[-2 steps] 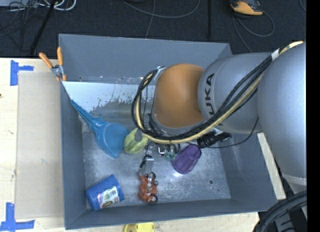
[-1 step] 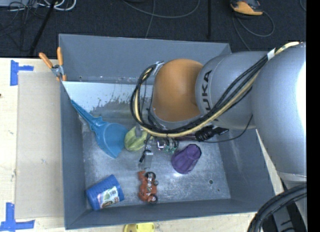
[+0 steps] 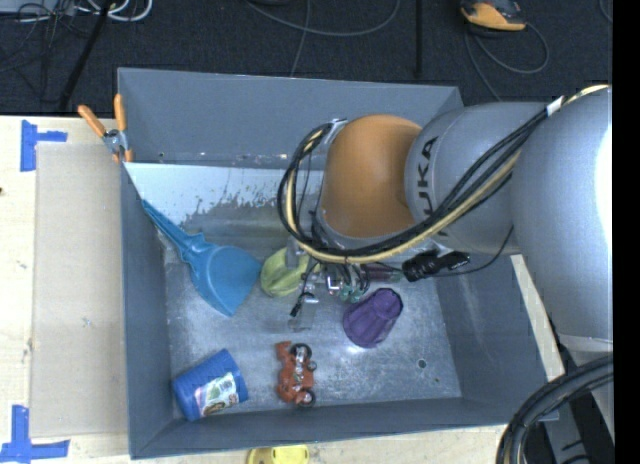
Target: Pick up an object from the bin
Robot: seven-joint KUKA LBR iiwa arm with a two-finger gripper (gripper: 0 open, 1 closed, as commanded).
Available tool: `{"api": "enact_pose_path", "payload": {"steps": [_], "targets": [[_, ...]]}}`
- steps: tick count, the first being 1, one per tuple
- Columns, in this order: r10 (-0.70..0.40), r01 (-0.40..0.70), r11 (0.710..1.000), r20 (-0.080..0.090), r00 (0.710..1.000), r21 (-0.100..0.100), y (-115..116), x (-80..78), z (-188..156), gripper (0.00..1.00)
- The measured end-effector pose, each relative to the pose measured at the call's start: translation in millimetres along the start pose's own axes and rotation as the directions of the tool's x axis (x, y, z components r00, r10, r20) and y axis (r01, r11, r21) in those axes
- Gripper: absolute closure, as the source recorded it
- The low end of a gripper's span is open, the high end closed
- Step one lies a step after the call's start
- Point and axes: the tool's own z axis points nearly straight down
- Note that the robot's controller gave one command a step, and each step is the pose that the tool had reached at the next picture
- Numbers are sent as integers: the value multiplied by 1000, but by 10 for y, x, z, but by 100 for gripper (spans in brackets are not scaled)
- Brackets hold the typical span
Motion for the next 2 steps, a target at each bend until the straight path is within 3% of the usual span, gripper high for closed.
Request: {"api": "enact_pose_path", "payload": {"steps": [1, 2], "targets": [[37, -37, 999, 7, 999, -5, -158, -154, 159, 0], [-82, 82, 997, 1, 997, -2, -290, -244, 106, 0]]}}
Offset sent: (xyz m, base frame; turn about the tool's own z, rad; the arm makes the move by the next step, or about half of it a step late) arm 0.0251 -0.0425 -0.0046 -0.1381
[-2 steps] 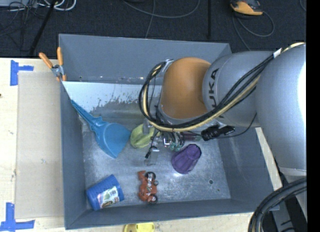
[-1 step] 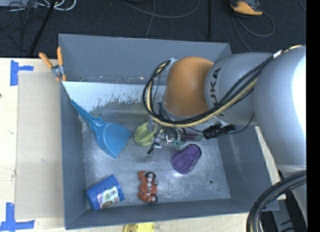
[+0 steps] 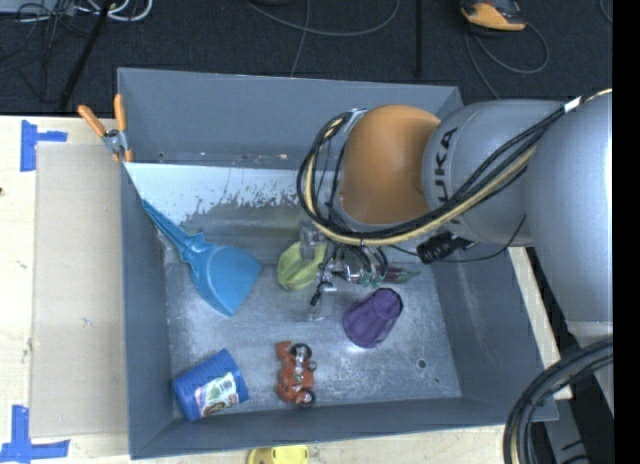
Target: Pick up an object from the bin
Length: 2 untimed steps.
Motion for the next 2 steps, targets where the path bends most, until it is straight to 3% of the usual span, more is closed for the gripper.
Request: {"api": "enact_pose_path", "payload": {"steps": [1, 2], "targets": [[38, -38, 999, 0, 999, 1, -119, -43, -34, 0], [148, -148, 989, 1, 989, -2, -284, -108, 40, 0]]}}
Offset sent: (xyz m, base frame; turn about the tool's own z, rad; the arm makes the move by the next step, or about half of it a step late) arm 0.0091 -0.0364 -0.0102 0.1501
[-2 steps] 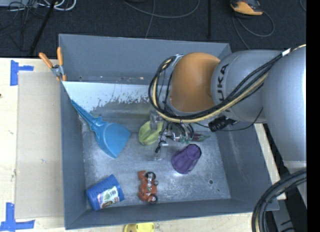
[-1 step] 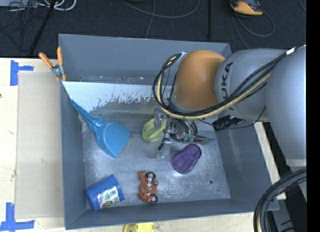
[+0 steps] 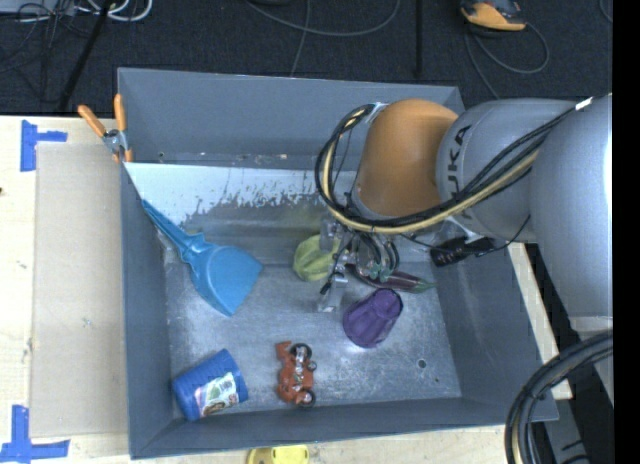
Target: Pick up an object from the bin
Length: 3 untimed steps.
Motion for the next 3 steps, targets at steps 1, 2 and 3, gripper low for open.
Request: {"api": "enact_pose_path", "payload": {"steps": [1, 2, 3], "targets": [[55, -55, 998, 10, 998, -2, -380, 60, 33, 0], [108, -108, 994, 12, 994, -1, -471, 38, 65, 0], [174, -174, 985, 11, 985, 2, -380, 9, 106, 0]]}}
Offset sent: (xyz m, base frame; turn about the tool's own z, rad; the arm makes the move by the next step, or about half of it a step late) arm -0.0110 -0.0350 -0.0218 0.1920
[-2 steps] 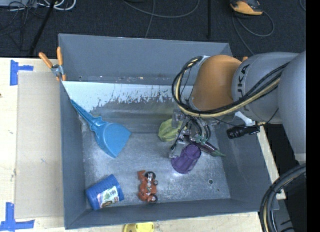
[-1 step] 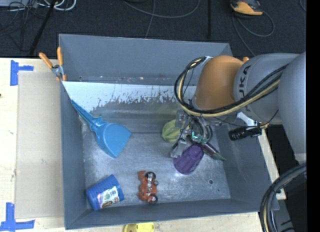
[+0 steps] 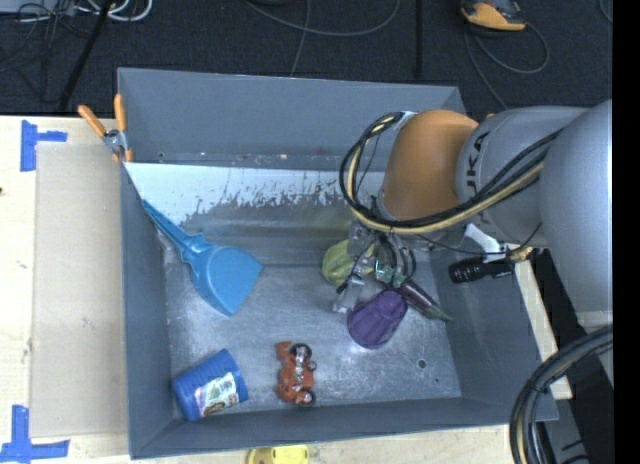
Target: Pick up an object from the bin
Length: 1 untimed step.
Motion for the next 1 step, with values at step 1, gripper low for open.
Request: {"api": "enact_pose_path", "payload": {"steps": [1], "targets": [[-163, 163, 987, 4, 987, -3, -475, -259, 2, 100]]}}
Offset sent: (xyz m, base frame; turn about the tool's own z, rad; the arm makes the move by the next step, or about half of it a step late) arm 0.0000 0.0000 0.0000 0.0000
